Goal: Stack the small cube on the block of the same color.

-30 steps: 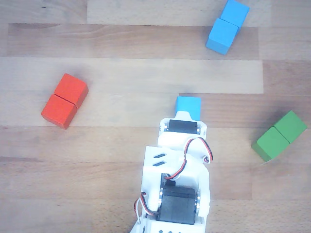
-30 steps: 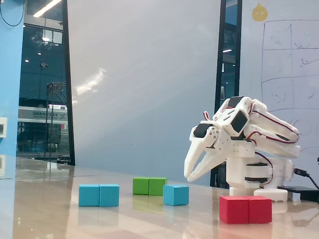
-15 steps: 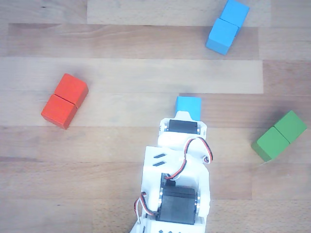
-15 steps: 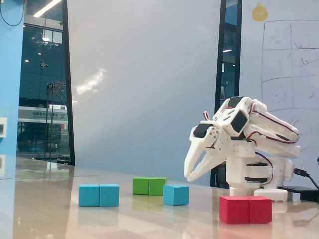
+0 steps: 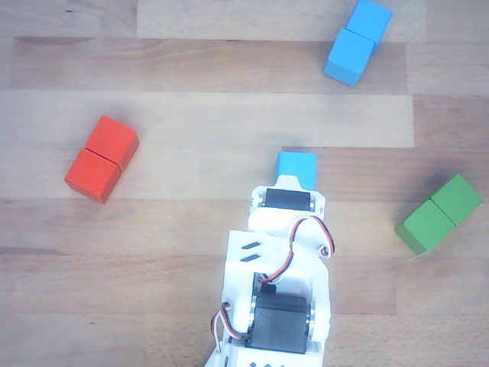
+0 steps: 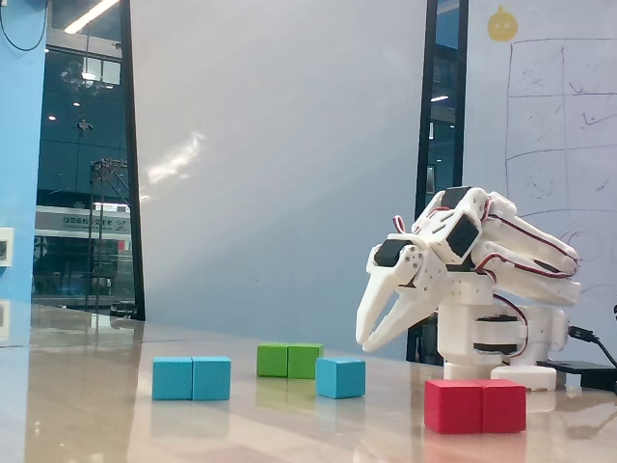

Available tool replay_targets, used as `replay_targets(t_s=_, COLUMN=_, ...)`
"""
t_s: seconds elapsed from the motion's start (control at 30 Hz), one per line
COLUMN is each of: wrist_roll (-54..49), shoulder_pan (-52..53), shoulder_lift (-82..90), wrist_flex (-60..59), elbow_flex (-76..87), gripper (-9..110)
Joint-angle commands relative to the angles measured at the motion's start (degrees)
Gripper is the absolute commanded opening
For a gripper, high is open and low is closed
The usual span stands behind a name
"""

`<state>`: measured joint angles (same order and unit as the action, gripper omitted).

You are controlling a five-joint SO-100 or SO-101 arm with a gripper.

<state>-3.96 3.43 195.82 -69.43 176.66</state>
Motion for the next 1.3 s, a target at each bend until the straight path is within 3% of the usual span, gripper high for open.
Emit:
replay_targets(t_s=0.0, wrist_roll=0.35, shoulder_pan=0.35, shoulder_lift=1.76, wrist_flex=0.0, elbow_flex=-0.7, gripper=0)
replay_targets(t_s=1.27, wrist_roll=-0.53, shoulder_pan=0.35, shoulder_lift=1.41, wrist_flex=0.0, elbow_flex=-1.32, gripper=0)
